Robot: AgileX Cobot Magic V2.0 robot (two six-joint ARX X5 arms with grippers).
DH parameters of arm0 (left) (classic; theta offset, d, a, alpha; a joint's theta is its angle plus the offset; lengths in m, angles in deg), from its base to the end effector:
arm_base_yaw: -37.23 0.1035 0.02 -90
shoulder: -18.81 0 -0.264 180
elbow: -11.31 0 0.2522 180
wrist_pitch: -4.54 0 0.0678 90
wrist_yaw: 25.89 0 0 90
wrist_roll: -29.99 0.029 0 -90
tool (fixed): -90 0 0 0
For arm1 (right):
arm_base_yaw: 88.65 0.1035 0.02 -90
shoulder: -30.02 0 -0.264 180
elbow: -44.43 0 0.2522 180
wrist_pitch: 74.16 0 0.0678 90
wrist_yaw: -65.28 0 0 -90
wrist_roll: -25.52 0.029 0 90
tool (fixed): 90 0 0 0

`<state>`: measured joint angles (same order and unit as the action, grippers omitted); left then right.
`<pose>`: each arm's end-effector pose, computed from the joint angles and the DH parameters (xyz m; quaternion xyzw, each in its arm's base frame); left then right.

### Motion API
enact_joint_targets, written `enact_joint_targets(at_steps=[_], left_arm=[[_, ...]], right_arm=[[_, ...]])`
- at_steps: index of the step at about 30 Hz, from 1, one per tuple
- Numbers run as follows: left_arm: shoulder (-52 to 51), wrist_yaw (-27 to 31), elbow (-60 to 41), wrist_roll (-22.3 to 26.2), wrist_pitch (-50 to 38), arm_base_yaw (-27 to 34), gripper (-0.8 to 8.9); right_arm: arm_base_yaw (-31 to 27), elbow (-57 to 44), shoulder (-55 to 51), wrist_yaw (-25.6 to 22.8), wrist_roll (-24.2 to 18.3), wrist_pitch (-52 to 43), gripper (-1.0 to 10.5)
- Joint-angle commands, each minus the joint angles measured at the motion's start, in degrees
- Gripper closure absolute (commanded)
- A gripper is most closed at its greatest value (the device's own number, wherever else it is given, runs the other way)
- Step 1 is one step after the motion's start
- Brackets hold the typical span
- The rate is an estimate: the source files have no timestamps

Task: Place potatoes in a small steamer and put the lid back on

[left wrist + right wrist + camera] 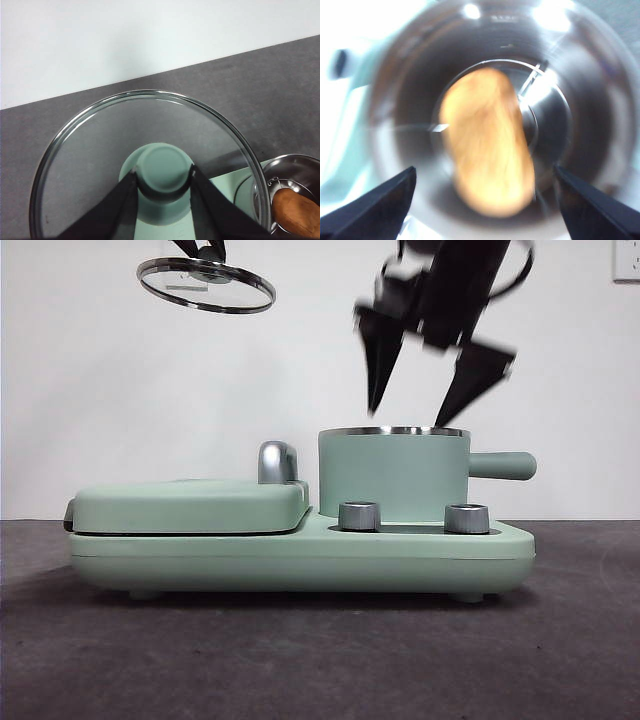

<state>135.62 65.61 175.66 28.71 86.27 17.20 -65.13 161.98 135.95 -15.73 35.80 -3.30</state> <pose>0.3661 -0.1327 0.4708 0.0444 0.2905 -0.1507 0.9439 0.3547 0.1593 0.3253 0.0125 0.5101 0.1984 0.8368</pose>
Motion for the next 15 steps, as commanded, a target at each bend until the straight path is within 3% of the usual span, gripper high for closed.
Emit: enact_joint_targets(at_steps=[1, 9, 15], left_arm=[[-0.28, -0.04, 2.45, -0.48, -1.22, -0.72, 8.08], [-0.28, -0.04, 2.45, -0.48, -0.17, -3.1, 8.08], [-0.28, -0.04, 2.45, -0.48, -0.2, -5.99, 8.08]], right_arm=[[0.35, 2.05, -4.68, -0.39, -0.72, 2.71, 5.1], [1.4, -0.48, -19.78, -8.72, -0.74, 10.54, 5.1], [3.21, -11.61, -34.69, -9.53, -0.74, 10.19, 5.1]])
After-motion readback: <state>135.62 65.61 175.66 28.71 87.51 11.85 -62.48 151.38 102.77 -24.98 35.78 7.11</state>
